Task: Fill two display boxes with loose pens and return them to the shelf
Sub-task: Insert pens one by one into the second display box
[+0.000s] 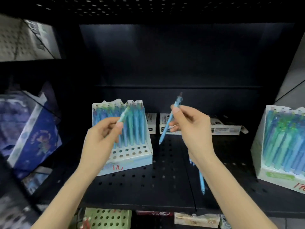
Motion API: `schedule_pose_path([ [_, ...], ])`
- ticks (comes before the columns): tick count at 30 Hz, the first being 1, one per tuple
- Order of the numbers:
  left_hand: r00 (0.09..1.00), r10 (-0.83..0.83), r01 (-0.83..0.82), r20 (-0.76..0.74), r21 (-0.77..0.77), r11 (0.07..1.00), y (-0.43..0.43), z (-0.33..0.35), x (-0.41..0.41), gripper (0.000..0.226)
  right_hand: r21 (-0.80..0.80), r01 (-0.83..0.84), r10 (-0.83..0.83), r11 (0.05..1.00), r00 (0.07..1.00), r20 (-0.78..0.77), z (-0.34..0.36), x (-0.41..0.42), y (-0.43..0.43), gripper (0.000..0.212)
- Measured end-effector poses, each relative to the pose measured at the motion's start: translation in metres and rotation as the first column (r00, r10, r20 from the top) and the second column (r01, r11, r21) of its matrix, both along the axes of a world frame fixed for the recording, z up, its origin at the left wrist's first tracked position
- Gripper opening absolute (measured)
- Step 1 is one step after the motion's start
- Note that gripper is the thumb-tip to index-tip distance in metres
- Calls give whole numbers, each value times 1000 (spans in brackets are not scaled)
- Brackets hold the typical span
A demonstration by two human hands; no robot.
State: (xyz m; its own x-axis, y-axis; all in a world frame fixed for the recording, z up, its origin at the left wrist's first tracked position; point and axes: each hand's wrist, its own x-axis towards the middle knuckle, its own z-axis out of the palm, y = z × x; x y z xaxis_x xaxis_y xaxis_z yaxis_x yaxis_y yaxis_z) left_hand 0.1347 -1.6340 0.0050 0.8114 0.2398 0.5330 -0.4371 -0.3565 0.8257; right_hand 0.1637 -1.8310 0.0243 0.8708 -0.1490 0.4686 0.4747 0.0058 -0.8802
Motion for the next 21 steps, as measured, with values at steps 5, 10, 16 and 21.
schedule_pose_path([
  [5, 999, 43, -44, 20, 55, 998, 28, -5, -7, 11, -156, 68, -61, 985, 997, 47, -10, 13, 33, 12],
  [10, 999, 50, -51, 9, 56, 997, 38, -11, -7, 3, -283, 166, -152, 945, 986, 70, -17, 20, 43, 14],
  [16, 999, 31, -32, 14, 58, 998, 41, -13, -5, 7, -340, 241, -208, 909, 969, 130, -13, 20, 51, 5],
  [21, 999, 33, -34, 19, 68, 997, 42, -13, 1, 5, -453, 286, -251, 844, 958, 138, -16, 20, 57, 8],
])
